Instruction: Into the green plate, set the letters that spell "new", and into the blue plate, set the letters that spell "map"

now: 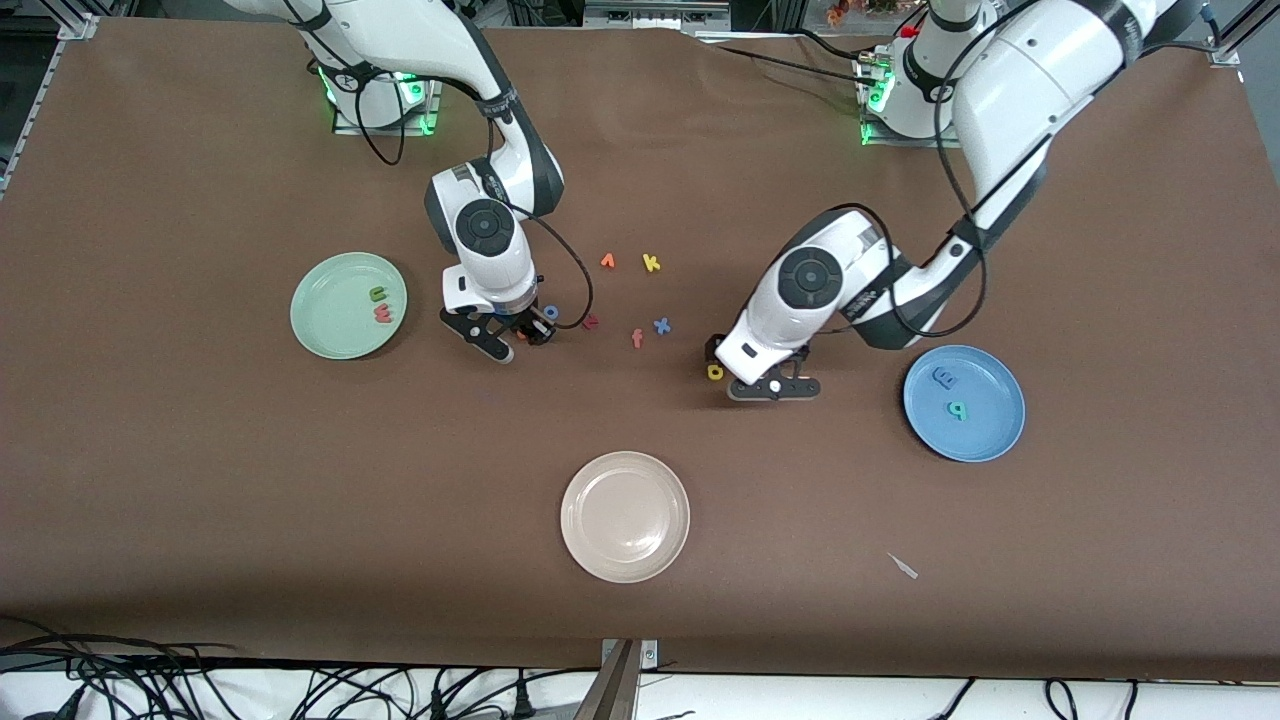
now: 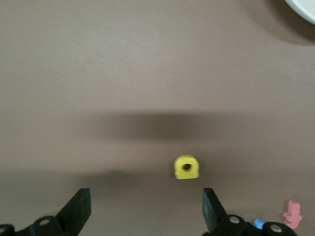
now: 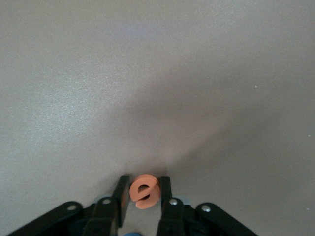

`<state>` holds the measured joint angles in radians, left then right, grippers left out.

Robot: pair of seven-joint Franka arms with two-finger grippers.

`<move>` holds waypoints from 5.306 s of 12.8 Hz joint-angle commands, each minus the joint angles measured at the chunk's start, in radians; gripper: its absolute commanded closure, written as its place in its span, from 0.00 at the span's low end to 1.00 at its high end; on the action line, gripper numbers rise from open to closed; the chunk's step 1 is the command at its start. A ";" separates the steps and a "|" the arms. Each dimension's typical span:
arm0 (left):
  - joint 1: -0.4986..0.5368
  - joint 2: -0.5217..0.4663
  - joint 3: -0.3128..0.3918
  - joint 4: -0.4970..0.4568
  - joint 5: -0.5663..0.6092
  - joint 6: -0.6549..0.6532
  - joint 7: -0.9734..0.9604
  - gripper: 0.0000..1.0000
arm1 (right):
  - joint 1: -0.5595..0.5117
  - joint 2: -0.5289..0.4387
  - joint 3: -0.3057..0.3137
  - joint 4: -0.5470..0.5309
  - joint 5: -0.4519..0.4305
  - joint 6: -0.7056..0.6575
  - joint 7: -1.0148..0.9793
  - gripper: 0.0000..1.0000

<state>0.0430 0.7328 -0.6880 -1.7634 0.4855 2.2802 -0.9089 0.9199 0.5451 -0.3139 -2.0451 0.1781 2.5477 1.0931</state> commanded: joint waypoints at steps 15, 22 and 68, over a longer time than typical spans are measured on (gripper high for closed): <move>-0.233 0.082 0.183 0.090 -0.013 0.065 -0.128 0.42 | -0.023 -0.249 -0.481 -0.340 0.015 -0.122 -0.932 0.30; -0.232 0.082 0.191 0.091 -0.008 0.064 -0.117 0.72 | -0.027 -0.275 -0.504 0.019 0.014 -0.569 -0.924 0.00; 0.134 -0.599 0.623 0.050 -0.548 -0.674 0.980 0.00 | -0.888 -0.617 0.246 0.345 -0.187 -0.977 -1.046 0.00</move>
<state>0.2820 0.2947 -0.1835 -1.5902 -0.0193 1.5928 0.0630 0.0430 -0.0494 -0.0741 -1.6866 -0.0004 1.5803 0.0559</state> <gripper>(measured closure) 0.000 0.000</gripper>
